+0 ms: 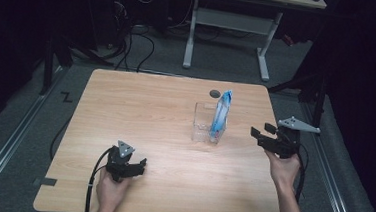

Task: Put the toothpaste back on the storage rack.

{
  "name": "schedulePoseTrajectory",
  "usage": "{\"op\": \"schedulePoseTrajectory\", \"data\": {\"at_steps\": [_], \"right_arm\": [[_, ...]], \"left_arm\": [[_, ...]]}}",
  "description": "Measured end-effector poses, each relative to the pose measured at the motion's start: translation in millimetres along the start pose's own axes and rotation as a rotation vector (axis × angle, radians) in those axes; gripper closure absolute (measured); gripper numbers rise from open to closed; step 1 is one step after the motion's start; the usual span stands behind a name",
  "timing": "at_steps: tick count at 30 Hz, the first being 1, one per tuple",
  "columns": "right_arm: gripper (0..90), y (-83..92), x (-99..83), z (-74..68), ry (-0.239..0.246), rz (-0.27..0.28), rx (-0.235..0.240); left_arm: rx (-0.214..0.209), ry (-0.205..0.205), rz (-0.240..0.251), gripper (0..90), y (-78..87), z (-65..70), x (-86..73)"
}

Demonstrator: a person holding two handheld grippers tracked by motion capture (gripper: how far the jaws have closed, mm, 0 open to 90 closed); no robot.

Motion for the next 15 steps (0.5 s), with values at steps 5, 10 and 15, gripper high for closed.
{"op": "schedulePoseTrajectory", "data": {"at_steps": [5,10,15], "right_arm": [[39.6,2.3,-8.2,3.7,-0.007,-0.016,-0.010],[39.4,3.7,-16.0,6.2,-0.018,-0.017,-0.011],[39.1,4.7,-22.3,7.7,-0.024,-0.013,-0.012]], "left_arm": [[0.000,0.000,0.000,20.5,0.0,0.0,0.0],[0.000,0.000,0.000,20.5,0.0,0.0,0.0],[0.000,0.000,0.000,20.6,0.0,0.0,0.0]]}}
Point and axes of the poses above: each handheld gripper's, and its own axes: y roughly backward along the jaws, x roughly out of its top, z roughly to its right, the point moved 5 cm from there along -y, roughly forward along the jaws, and after that the axes turned 4 degrees about z, right-handed, at the moved point
